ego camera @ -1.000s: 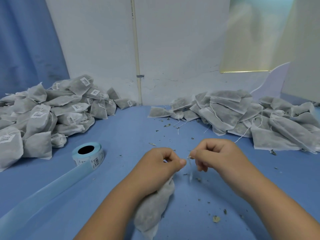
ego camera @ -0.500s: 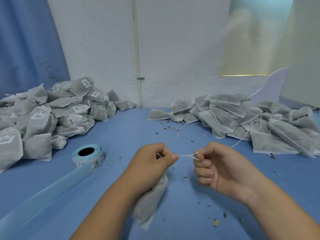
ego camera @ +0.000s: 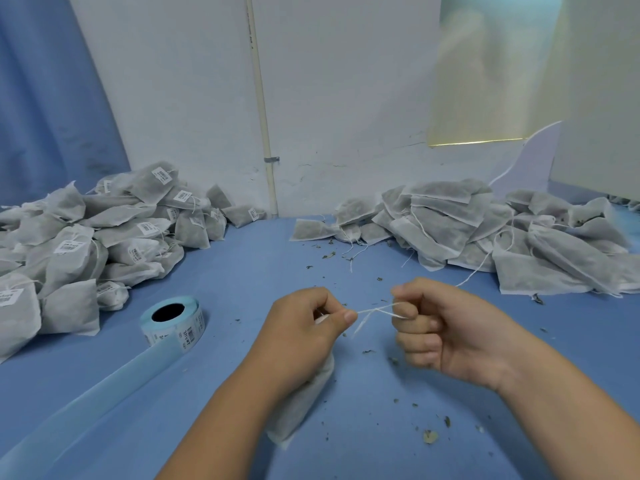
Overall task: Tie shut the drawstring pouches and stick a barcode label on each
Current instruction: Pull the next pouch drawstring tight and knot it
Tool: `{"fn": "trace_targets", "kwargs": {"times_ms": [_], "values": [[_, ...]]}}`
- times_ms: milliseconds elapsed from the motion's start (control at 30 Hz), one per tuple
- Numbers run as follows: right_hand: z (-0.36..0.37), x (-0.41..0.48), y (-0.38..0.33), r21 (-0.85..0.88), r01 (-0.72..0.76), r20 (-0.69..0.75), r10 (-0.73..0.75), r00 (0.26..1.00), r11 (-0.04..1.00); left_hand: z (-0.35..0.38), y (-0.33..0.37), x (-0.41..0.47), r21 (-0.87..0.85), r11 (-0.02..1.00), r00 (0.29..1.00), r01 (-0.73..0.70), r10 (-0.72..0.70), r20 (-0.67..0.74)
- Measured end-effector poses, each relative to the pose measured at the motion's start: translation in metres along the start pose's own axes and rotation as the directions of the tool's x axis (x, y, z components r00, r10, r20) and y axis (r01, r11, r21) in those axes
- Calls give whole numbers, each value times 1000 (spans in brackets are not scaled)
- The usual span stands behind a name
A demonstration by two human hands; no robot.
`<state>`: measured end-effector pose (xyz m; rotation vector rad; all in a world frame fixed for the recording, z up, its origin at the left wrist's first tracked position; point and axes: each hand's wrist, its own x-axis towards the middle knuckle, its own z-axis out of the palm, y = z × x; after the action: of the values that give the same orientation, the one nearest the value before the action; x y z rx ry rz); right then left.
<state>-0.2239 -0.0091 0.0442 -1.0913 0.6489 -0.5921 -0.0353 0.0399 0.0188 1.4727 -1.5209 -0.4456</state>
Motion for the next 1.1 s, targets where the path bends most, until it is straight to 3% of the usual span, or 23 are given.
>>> {"fn": "trace_targets", "kwargs": {"times_ms": [100, 167, 333, 433, 567, 767, 867, 933, 1000, 1033, 1100], "values": [[0, 0, 2, 98, 98, 104, -108, 989, 990, 0, -1, 0, -21, 1000, 1000, 6, -6, -4], [2, -1, 2, 48, 86, 102, -91, 991, 995, -2, -2, 1, -17, 1000, 1000, 5, -5, -8], [1, 3, 5, -139, 19, -220, -49, 974, 990, -7, -4, 3, 122, 991, 998, -49, 52, -19], [0, 4, 4, -30, 104, -250, -108, 962, 994, -8, -5, 1, 76, 997, 999, 2, -5, 41], [-5, 5, -1, 122, 193, -303, -149, 941, 974, -9, -4, -3, 8, 995, 970, 97, -96, 224], [-14, 7, -2, 177, 302, -469, -190, 863, 937, -17, 2, -2, 157, 986, 928, 61, -114, 355], [-14, 4, -2, 117, 383, -497, -280, 821, 916, -13, 0, -3, 189, 980, 941, 57, -116, 319], [-11, 4, 0, -79, 438, -473, -420, 775, 896, -7, -3, -2, 182, 978, 966, 106, -145, 214], [-2, 4, 5, -416, 463, -377, -612, 695, 783, -2, -3, 0, 139, 981, 982, 138, -154, 114], [3, 4, 9, -585, 475, -290, -716, 635, 657, 0, -2, 0, 100, 984, 986, 147, -154, 69], [11, 8, 19, -849, 436, -53, -870, 491, 297, 3, 2, 1, -17, 985, 985, 170, -170, -2]]}}
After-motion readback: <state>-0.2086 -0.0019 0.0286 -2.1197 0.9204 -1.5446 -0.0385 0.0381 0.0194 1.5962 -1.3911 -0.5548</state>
